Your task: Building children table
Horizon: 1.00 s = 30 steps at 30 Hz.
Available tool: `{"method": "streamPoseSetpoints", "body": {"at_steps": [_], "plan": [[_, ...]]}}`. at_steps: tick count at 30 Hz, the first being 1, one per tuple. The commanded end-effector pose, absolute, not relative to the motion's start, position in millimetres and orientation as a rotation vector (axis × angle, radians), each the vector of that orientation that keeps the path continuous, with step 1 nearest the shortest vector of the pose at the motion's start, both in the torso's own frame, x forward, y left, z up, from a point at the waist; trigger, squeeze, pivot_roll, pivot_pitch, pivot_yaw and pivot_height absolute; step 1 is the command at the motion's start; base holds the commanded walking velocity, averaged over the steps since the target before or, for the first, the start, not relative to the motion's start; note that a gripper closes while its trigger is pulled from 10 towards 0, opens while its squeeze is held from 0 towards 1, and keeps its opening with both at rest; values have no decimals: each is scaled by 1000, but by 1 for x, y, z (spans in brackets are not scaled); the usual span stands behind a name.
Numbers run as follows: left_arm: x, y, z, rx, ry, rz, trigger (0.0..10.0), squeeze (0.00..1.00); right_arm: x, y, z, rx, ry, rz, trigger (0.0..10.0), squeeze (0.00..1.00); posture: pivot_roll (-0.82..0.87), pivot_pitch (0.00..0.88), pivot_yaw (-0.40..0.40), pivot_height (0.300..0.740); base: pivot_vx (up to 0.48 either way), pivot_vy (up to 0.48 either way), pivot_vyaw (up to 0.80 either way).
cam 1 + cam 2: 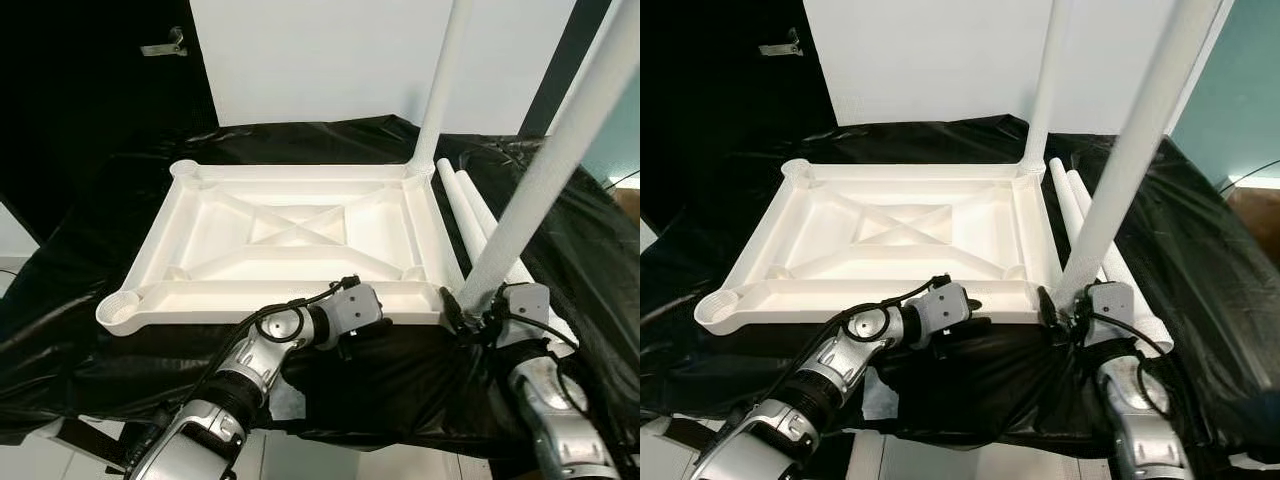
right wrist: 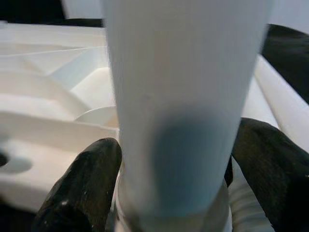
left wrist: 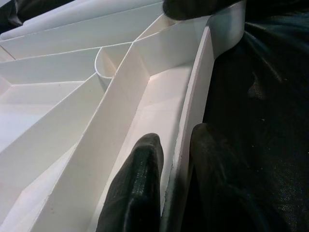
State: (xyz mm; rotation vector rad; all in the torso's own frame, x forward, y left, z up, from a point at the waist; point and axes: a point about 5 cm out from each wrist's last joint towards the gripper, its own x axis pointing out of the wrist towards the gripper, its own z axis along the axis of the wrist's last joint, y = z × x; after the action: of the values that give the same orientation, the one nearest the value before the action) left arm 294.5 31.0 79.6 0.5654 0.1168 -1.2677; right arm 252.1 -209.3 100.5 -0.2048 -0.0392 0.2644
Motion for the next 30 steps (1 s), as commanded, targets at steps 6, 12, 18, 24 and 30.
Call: {"method": "streamPoseSetpoints", "body": {"at_steps": [6,12,18,24,30], "plan": [[279,44,38,574,327,-1261,10000,0,262,-224,111,-222,-19,394,10000,0,-98,17,-20,740,0,0,0],[278,41,38,570,321,-1262,10000,0,272,-230,120,-221,28,576,5608,0,-79,16,-32,740,0,0,0],[277,43,36,566,326,-1254,10000,0,275,-228,124,-188,51,675,0,0,-74,16,-34,740,0,0,0],[276,46,35,568,331,-1249,10000,0,273,-235,125,-198,115,766,0,0,-72,18,-29,740,0,0,0],[276,46,35,572,331,-1253,10000,0,272,-238,125,-204,125,772,0,0,-76,17,-25,740,0,0,0]]}}
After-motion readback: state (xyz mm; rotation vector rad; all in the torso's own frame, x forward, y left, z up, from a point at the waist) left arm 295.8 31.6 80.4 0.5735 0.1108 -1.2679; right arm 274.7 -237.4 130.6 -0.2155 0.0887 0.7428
